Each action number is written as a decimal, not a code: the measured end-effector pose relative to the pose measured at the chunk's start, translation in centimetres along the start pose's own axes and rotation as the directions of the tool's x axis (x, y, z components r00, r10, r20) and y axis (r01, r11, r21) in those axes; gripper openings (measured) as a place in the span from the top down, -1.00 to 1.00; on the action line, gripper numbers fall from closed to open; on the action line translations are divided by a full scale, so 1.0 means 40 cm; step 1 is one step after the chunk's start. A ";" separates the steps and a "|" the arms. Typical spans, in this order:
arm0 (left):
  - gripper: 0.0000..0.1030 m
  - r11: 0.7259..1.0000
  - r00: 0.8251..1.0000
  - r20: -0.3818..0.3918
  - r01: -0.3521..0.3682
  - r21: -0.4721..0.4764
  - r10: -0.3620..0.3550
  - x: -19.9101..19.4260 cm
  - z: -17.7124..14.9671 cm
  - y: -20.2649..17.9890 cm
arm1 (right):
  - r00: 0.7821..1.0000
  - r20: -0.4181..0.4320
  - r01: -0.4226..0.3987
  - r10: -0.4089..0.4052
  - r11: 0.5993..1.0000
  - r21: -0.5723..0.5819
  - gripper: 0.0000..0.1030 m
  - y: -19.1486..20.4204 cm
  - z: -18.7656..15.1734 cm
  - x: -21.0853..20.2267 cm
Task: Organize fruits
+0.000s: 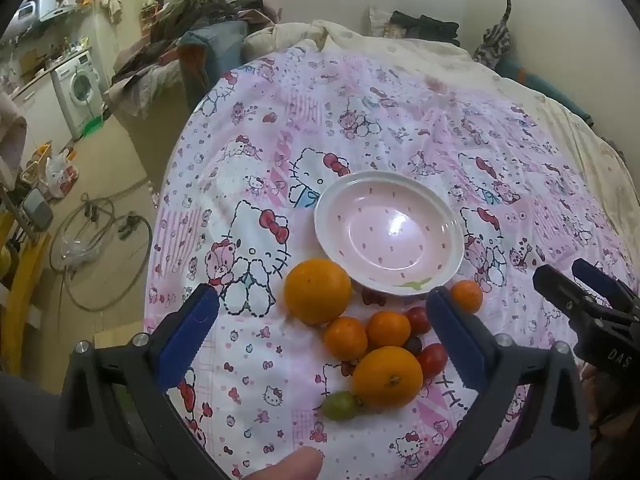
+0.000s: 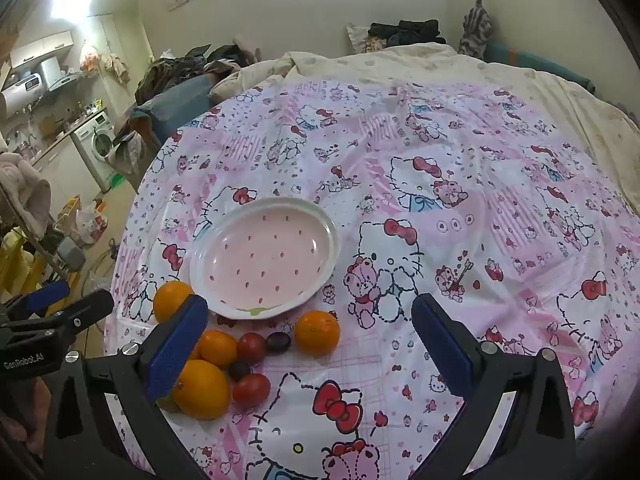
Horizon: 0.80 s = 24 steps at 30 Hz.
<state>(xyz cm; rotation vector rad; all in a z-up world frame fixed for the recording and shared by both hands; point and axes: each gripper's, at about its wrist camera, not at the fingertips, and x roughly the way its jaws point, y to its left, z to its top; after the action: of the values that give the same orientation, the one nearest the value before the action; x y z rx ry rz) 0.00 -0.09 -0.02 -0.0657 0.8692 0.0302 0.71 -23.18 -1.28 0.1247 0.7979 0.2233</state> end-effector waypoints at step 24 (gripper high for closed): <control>-0.99 1.000 1.000 -0.013 0.003 -0.016 -0.003 -0.005 -0.003 0.012 | 1.000 0.000 0.011 -0.011 1.000 0.023 -1.00 -0.014 0.001 0.007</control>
<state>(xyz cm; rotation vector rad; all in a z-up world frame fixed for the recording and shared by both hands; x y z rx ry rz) -0.26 0.39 0.01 -0.0824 0.8822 0.0337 1.03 -23.67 -1.56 0.1422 0.8012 0.2036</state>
